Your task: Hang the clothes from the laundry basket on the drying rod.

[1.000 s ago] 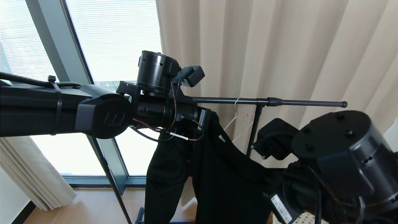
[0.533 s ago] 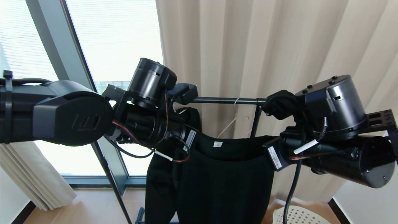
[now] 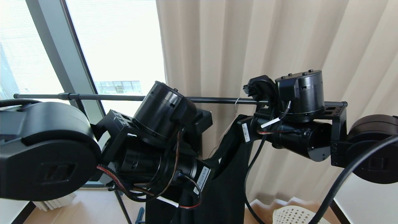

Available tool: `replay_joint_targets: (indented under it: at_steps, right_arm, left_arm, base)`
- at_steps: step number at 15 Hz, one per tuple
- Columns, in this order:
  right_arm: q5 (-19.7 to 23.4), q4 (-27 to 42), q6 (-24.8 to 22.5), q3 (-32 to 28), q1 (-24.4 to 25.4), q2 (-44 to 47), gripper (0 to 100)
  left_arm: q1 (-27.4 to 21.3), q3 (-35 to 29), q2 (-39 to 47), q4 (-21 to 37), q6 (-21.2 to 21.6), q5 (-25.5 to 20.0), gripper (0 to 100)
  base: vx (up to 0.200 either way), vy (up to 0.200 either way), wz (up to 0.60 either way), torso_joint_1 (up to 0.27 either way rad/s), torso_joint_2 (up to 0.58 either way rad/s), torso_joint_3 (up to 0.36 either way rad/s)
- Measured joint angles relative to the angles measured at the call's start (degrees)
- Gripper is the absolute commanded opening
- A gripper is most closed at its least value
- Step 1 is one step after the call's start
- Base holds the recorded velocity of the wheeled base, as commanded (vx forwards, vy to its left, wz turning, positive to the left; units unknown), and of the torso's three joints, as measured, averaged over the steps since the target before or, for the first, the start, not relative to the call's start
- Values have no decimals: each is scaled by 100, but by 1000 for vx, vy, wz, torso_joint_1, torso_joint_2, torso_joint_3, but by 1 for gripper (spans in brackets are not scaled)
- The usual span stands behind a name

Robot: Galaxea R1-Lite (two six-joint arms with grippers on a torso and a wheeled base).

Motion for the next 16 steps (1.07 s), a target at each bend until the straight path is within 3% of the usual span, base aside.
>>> replay_joint_targets:
  at_steps: [2,7,10,16]
  right_arm:
    - [52,-197,268,-48,-2,105,0]
    - [299,-241,1002,-304,39,322,0]
    - [419,-241,1312,-417,135,385,0]
    - [441,-200,1336,-441,151,374,0]
  left_arm:
    - [-269,-30,11,-22,-728,-13,0]
    - [-713,-556,325,-151,-1913,-52,0]
    - [-870,-813,556,-266,-2260,-35,0]
    - [-874,-685,631,-288,-2280,150,0]
  base:
    - [0,0,0,0,0,0]
    - [0,0,0,0,0,0]
    - [0,0,0,0,0,0]
    - [0,0,0,0,0,0]
